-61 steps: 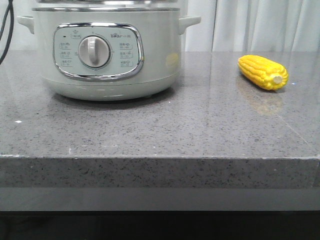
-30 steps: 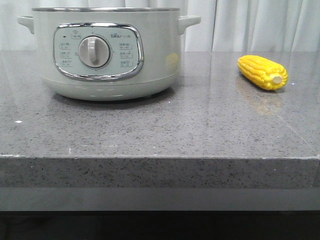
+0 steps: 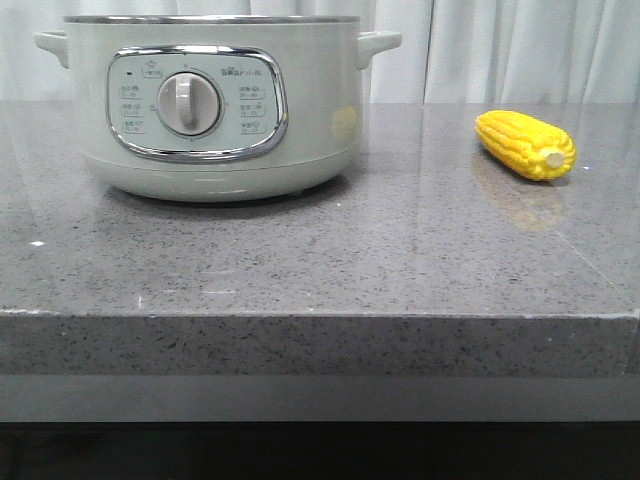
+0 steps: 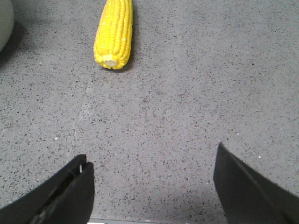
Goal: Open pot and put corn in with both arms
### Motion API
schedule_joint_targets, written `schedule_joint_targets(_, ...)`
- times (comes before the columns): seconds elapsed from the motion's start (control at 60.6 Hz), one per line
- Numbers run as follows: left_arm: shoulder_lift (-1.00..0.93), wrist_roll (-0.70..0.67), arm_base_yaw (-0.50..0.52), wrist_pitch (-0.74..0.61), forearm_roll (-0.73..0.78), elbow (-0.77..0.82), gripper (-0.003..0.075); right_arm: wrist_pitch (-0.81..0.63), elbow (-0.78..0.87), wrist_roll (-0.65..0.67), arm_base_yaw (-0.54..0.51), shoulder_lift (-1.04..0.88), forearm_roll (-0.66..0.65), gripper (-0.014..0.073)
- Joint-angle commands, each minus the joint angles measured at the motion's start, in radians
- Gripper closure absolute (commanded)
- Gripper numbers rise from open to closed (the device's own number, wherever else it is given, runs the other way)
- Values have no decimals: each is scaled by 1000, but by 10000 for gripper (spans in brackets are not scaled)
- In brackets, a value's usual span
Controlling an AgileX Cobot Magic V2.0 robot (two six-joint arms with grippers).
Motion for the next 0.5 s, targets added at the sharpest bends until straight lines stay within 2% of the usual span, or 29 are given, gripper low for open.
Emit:
schedule_joint_targets(0.0, -108, -5, 0, -131, 1, 31, 500, -77, -34, -3, -3, 6, -11, 41)
schedule_joint_targets(0.281, -317, -5, 0, -129, -8, 211, 500, -76, -34, -2, -3, 6, 10, 41)
schedule_joint_targets(0.479, -356, -5, 0, -131, -8, 233, 500, -62, -70, -3, 6, 55, 54, 41)
